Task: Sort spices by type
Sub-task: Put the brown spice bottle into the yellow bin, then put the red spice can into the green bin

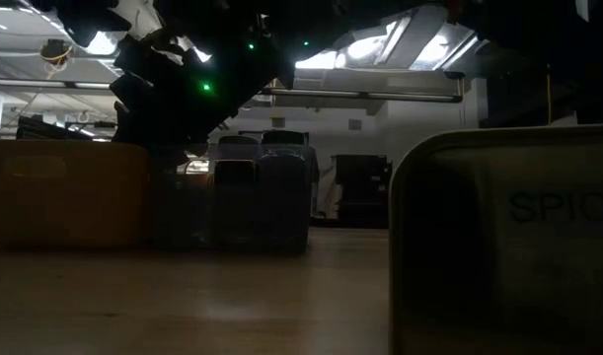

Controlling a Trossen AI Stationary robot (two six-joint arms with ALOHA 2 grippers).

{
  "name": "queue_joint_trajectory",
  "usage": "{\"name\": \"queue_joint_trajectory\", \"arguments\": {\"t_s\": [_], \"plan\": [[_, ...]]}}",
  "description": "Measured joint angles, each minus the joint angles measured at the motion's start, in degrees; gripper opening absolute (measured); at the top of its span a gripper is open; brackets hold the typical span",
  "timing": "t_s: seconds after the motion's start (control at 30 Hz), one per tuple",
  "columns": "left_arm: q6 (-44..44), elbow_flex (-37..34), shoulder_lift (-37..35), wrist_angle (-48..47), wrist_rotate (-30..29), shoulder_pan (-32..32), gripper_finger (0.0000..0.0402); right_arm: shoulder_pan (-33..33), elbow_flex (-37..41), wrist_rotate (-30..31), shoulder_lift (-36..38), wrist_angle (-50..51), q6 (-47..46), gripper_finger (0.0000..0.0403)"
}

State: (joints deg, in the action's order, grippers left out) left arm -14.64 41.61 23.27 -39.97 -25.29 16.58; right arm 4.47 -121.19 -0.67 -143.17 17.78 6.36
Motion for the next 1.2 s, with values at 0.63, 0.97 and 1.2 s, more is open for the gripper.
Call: {"name": "queue_joint_trajectory", "arguments": {"t_s": [0.63, 0.97, 1.2], "plan": [[-0.34, 0.00, -0.26, 0.22, -0.07, 0.00, 0.0180, 0.04, -6.74, -0.22, 0.90, 8.66, 0.06, 0.0289], [-0.37, 0.00, 0.03, -0.25, 0.84, 0.02, 0.0180, 0.35, -13.79, -0.39, 6.38, 20.96, -0.03, 0.0289], [-1.63, -0.02, 1.67, 0.11, 1.68, 0.00, 0.0180, 2.22, -13.68, -0.72, 12.65, 29.85, -0.12, 0.0289]]}}
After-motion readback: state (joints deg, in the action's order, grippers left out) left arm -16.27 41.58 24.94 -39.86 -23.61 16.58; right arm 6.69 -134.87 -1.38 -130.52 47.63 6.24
